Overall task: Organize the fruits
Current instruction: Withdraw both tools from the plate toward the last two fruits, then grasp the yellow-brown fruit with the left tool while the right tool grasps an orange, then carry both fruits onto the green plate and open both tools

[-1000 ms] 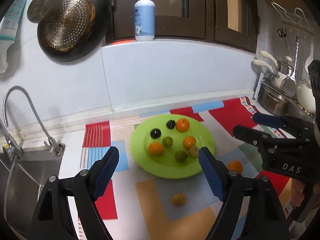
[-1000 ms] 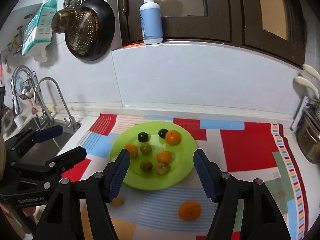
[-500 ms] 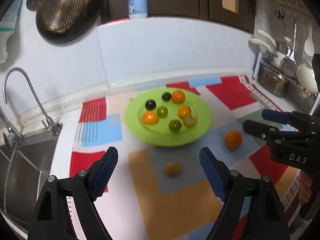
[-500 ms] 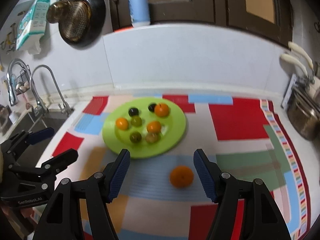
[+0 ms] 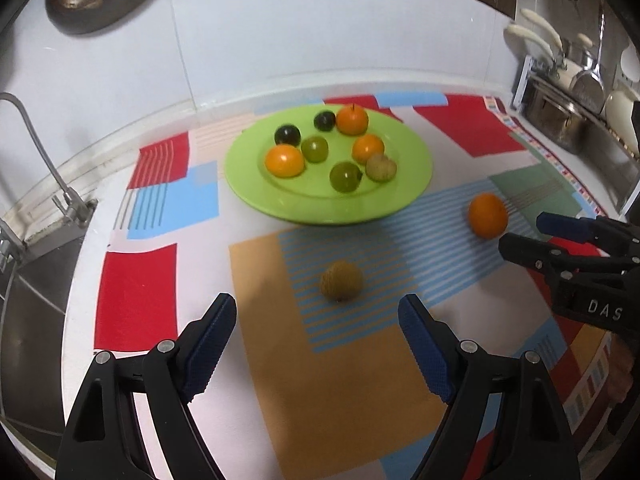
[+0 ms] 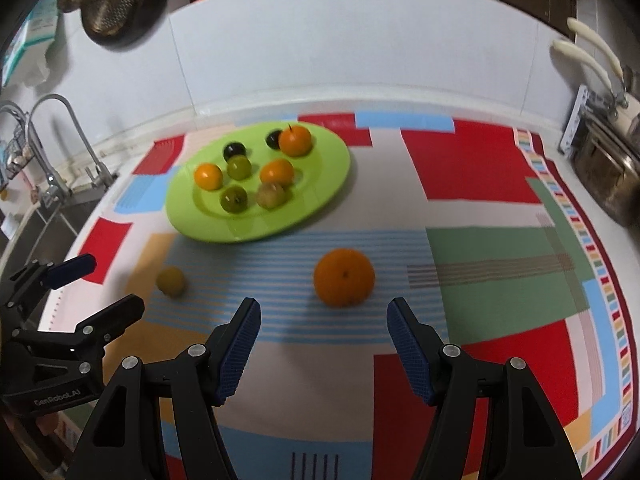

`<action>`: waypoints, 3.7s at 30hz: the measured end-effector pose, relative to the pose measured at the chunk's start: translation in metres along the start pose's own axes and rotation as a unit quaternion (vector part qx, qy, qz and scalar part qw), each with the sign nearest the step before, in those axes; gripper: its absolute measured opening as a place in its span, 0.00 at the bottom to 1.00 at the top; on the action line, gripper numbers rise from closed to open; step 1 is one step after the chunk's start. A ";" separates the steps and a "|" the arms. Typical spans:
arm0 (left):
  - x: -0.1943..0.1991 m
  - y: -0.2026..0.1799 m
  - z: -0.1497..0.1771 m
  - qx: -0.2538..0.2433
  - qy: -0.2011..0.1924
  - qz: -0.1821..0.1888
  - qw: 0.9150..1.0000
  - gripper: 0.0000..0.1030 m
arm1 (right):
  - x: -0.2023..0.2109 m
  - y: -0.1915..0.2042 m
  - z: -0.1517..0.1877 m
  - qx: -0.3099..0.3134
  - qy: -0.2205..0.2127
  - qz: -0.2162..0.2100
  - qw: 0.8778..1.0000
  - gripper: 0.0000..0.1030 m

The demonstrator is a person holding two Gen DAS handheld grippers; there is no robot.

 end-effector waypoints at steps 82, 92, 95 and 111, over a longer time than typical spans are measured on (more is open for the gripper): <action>0.063 -0.008 -0.082 -0.045 -0.137 0.048 0.988 0.27 | 0.070 0.021 -0.074 0.023 -0.143 -0.057 0.988 0.42; 0.048 0.004 -0.110 -0.051 -0.136 0.051 0.988 0.27 | 0.057 0.027 -0.102 0.030 -0.149 -0.061 0.987 0.42; 0.039 0.008 -0.116 -0.047 -0.131 0.057 0.989 0.27 | 0.047 0.030 -0.110 0.035 -0.144 -0.062 0.987 0.42; -0.023 0.029 -0.146 -0.043 -0.099 0.065 0.992 0.27 | -0.016 0.038 -0.138 0.049 -0.106 -0.059 0.991 0.42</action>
Point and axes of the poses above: each gripper's, at about its wrist camera, not at the fingertips, and x roughly against the way its jaws point, y to its left, z to its underside, the point moved 4 cm from there along -x, roughly the way its jaws point, and after that the axes turned 9 degrees about z, right-handed, at the moved point
